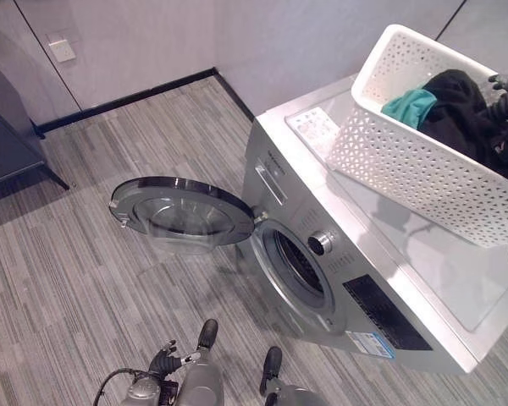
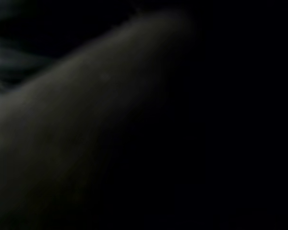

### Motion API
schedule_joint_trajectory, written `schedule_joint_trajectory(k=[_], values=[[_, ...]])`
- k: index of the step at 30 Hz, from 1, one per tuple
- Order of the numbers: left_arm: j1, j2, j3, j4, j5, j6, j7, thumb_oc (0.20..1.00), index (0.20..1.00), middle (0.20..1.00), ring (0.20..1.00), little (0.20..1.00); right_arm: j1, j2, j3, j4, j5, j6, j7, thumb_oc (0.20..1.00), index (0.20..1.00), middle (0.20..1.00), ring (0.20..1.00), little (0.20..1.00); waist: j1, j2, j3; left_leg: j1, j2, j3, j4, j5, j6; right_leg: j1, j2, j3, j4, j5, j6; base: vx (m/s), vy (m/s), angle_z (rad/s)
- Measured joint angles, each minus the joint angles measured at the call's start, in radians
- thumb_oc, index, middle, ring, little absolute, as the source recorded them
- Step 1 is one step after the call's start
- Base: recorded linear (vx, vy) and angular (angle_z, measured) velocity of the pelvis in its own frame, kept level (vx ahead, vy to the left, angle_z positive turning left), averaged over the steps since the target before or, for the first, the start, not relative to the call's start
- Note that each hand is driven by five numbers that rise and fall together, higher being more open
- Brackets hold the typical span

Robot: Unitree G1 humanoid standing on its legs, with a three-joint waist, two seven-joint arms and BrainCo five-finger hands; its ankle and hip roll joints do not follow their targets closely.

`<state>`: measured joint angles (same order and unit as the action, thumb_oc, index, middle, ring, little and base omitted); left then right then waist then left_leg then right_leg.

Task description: Grab the laundry basket,head to the washer,open it,put in the laundry and shut it.

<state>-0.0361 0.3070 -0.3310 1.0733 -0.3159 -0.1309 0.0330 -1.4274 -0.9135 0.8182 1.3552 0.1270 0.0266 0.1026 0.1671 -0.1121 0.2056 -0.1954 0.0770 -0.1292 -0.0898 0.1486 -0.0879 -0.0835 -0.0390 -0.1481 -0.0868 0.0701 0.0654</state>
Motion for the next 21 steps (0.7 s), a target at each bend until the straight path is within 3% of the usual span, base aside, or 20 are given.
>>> schedule_joint_trajectory(k=[7,8,9,17,21], values=[[-0.005,0.003,-0.008,-0.003,0.001,0.001,0.000,1.000,1.000,1.000,1.000,1.000,0.003,0.005,0.016,0.082,-0.077,0.017,0.011,1.000,1.000,1.000,1.000,1.000,0.016,0.003,0.013,-0.016,-0.001,-0.030,0.000,0.004,-0.007,-0.001,0.003,-0.029,0.000,-0.008,0.007,-0.01,-0.007,0.11],[-0.009,0.003,-0.011,-0.003,0.001,0.001,0.000,1.000,1.000,1.000,1.000,1.000,0.003,0.005,0.013,0.106,-0.089,0.019,0.012,0.573,0.573,0.573,0.573,0.573,0.023,0.004,0.016,-0.017,-0.001,-0.032,0.000,0.005,-0.008,-0.001,0.003,-0.031,0.000,-0.011,0.008,0.01,-0.008,0.10],[-0.011,0.003,-0.018,-0.003,0.001,0.002,0.000,1.000,1.000,1.000,1.000,1.000,0.006,0.005,-0.016,0.127,-0.105,0.020,0.010,0.200,0.200,0.200,0.200,0.200,0.034,0.005,0.018,-0.017,-0.002,-0.033,0.000,0.005,-0.008,-0.001,0.002,-0.031,0.000,-0.012,0.008,0.01,-0.004,0.05],[-0.016,0.005,-0.035,0.003,0.001,0.004,0.000,1.000,1.000,1.000,1.000,1.000,0.004,0.005,-0.069,0.125,-0.100,0.049,0.007,0.200,0.200,0.200,0.200,0.200,0.032,0.007,0.019,-0.015,-0.006,-0.031,0.000,0.006,-0.008,0.001,-0.003,-0.029,0.000,-0.007,0.002,0.00,0.003,0.00],[-0.021,0.003,-0.034,0.005,0.001,0.003,0.003,1.000,1.000,1.000,1.000,1.000,-0.025,0.003,-0.071,0.062,-0.028,0.049,-0.015,0.200,0.200,0.200,0.200,0.200,0.009,0.008,0.018,-0.005,-0.006,-0.026,0.000,0.006,-0.008,0.006,-0.003,-0.024,0.000,-0.004,0.000,0.01,0.014,-0.04]])
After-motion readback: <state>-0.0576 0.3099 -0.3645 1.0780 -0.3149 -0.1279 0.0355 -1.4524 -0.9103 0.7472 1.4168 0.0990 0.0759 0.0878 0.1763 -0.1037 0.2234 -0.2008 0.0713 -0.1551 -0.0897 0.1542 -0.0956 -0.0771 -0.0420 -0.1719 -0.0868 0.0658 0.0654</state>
